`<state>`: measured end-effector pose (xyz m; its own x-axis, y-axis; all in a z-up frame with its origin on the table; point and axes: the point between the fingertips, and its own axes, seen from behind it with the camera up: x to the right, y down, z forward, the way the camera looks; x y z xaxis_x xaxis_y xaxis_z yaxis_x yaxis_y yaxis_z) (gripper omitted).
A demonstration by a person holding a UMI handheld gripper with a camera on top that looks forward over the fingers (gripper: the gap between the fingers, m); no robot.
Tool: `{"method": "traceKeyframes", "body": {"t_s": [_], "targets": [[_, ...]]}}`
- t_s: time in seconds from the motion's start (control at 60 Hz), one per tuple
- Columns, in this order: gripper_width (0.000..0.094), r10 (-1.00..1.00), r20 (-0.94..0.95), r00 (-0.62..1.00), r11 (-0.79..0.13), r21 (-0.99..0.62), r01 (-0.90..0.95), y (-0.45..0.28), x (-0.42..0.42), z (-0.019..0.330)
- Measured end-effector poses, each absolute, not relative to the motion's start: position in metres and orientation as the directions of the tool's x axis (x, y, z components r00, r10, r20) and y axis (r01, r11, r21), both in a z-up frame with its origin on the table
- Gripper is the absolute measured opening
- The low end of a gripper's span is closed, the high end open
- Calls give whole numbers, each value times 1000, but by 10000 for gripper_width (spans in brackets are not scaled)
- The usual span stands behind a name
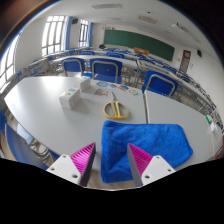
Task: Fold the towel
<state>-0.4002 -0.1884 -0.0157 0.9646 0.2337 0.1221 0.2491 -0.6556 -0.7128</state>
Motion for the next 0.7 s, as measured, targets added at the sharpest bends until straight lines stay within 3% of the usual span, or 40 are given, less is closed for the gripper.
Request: {"method": "traceKeyframes", "body": {"t_s": [0.05,0.2,0.433,0.6,0.7], "targets": [[516,245,116,963,-643,-723,251,-184,-402,-14],[48,314,211,926,-616,-697,368,-176,-392,-17],[13,336,129,933,-639,-697,327,-179,-393,-5],[12,325,-59,944,-612,-774,163,-171,-404,75],[19,269,-125,955,-598,-799,64,-150,-366,108]]}}
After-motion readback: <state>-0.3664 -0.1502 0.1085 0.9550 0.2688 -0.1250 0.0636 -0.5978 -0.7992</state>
